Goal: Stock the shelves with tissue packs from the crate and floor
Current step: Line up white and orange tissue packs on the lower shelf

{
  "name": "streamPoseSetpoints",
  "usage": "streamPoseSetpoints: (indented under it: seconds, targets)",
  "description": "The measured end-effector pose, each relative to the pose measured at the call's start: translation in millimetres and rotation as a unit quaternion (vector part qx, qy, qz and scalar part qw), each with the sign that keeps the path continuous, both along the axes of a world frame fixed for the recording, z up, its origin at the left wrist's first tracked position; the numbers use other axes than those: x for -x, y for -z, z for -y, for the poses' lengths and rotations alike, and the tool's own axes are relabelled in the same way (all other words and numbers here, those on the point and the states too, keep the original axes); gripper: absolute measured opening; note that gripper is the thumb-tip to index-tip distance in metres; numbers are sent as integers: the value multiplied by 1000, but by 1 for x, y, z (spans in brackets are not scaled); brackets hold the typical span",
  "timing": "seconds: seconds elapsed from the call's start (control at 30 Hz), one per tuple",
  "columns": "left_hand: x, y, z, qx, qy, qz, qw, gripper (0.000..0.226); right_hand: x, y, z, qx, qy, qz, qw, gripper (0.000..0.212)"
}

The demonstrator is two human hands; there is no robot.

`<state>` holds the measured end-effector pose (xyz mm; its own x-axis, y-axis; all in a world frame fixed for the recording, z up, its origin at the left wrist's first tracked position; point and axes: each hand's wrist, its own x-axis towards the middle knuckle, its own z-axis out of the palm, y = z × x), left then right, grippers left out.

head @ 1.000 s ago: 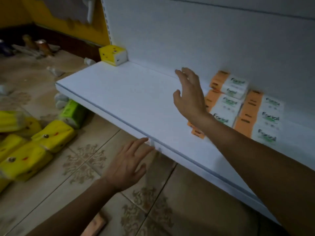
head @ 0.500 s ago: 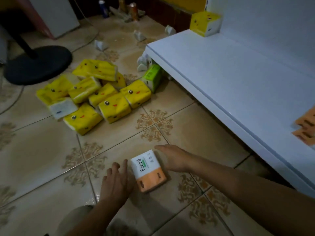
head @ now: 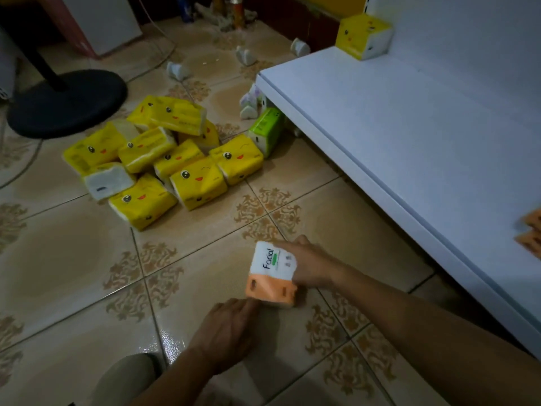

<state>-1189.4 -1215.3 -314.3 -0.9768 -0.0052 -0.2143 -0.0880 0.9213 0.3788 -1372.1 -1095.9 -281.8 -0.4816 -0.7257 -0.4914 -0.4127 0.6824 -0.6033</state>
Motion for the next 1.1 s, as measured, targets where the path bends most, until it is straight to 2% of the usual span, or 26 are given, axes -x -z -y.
streamPoseSetpoints:
  seconds: [0.1, 0.17, 0.23, 0.3, 0.37, 0.43, 0.5, 0.6, 0.7, 0.77, 0.9, 1.0, 1.1]
  targets:
    - [16, -10, -2, -95, -156, 8, 983, 65, 13, -22, -17, 91, 104, 48, 989, 41]
    - [37, -19, -8, -151, -207, -31, 966, 68, 16, -30, -23, 128, 147, -15, 981, 31]
    - [67, -37, -20, -206, -242, -105, 942, 62, 18, -36, -29, 156, 212, -95, 960, 29]
    - [101, -57, -31, -240, -275, -154, 918, 52, 24, -48, -36, 188, 278, -114, 935, 33]
    - [136, -81, -40, -249, -285, -196, 904, 40, 35, -63, -47, 234, 351, -50, 905, 34]
    - [169, -104, -55, -250, -281, -236, 896, 29, 47, -81, -59, 281, 439, 67, 851, 32]
    - [198, -130, -74, -283, -291, -267, 874, 25, 57, -95, -72, 311, 485, 80, 813, 33]
    - [225, -162, -104, -310, -244, -301, 868, 23, 65, -118, -91, 351, 521, 35, 777, 40]
    - [240, -183, -127, -314, -177, -329, 873, 25, 71, -142, -115, 425, 553, 43, 715, 21]
    - [246, -192, -138, -314, -143, -326, 880, 28, 77, -154, -133, 445, 566, 1, 694, 19]
    - [253, -200, -161, -339, -105, -284, 891, 39, 85, -172, -170, 423, 598, -127, 669, 21]
    - [256, -195, -181, -358, -63, -265, 893, 60, 87, -178, -192, 417, 591, -175, 668, 23]
    - [258, -189, -203, -361, -1, -247, 899, 64, 85, -175, -213, 407, 588, -215, 666, 36]
